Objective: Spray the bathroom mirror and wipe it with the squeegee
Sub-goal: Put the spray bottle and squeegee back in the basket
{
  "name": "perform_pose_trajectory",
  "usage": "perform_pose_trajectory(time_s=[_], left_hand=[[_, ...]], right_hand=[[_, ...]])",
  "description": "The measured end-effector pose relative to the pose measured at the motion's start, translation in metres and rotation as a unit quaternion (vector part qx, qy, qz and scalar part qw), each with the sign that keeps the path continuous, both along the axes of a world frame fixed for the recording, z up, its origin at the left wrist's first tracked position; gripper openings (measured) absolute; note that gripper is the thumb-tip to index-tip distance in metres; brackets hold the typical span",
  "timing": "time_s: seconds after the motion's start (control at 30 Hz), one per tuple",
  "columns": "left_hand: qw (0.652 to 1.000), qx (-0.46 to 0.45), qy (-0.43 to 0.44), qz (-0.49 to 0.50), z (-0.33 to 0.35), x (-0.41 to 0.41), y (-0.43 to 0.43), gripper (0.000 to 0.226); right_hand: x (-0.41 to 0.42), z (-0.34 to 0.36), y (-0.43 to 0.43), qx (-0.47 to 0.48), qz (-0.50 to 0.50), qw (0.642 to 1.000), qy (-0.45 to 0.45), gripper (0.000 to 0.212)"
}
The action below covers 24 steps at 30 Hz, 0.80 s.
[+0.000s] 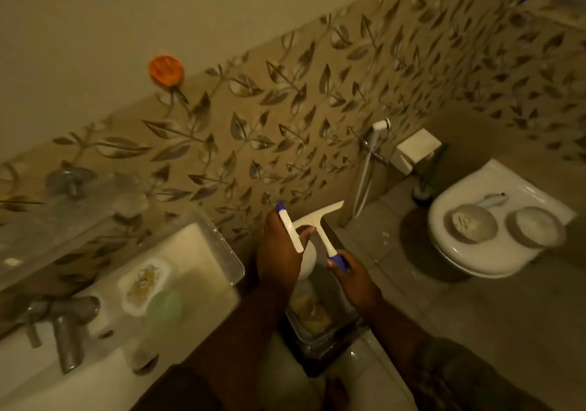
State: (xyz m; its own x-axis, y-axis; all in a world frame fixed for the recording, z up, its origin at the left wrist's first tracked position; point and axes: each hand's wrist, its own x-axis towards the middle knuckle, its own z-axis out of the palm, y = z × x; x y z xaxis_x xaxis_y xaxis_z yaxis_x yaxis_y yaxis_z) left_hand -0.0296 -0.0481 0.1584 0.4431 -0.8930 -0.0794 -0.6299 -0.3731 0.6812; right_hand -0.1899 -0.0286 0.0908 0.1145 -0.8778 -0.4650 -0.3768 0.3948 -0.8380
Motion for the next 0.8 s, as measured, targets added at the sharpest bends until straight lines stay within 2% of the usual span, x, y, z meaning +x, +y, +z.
perform_pose_trajectory(time_s=[0.13,0.2,0.27,0.33,0.4,0.5,0.57,0.6,0.67,0.73,0.77,0.8], left_hand=[[0.999,0.038,-0.025,-0.013,-0.056,-0.003,-0.008,0.064],[0.996,0.065,-0.061,-0.016,-0.081,-0.008,-0.008,0.066],[0.995,0.054,-0.083,-0.027,-0.108,-0.011,-0.007,0.070],[0.992,0.098,-0.066,-0.040,-0.133,-0.010,-0.008,0.081],[0.985,0.158,-0.031,-0.056,-0.160,-0.006,-0.009,0.082],[0.986,0.163,-0.008,-0.026,-0.190,-0.006,-0.014,0.068],[0.988,0.154,-0.012,-0.033,-0.205,-0.006,-0.015,0.043],[0.988,0.153,0.003,-0.029,-0.209,-0.005,-0.018,0.031],[0.988,0.151,0.019,-0.017,-0.221,-0.007,-0.026,0.022],[0.984,0.159,0.070,-0.044,-0.218,-0.005,-0.038,0.008],[0.982,0.166,0.084,-0.041,-0.220,-0.005,-0.042,0.006],[0.980,0.173,0.094,-0.029,-0.222,-0.001,-0.045,0.016]], right_hand=[[0.011,-0.033,-0.012,0.033,-0.008,0.999,0.002,0.036],[0.015,-0.054,-0.013,0.053,-0.007,0.998,0.014,0.037],[0.020,-0.077,-0.011,0.085,-0.014,0.996,0.002,0.034],[0.024,-0.103,-0.011,0.096,-0.022,0.995,0.015,0.034],[0.027,-0.127,-0.015,0.114,-0.025,0.993,0.018,0.032],[0.029,-0.157,-0.026,0.152,-0.037,0.988,-0.009,0.028],[0.030,-0.173,-0.030,0.158,-0.035,0.987,-0.004,0.028],[0.031,-0.180,-0.031,0.157,-0.028,0.987,-0.005,0.028],[0.034,-0.190,-0.034,0.153,-0.014,0.988,-0.005,0.028],[0.035,-0.198,-0.035,0.150,-0.002,0.989,0.003,0.028],[0.035,-0.199,-0.036,0.154,-0.003,0.988,0.005,0.029],[0.035,-0.200,-0.035,0.160,-0.009,0.987,0.001,0.028]])
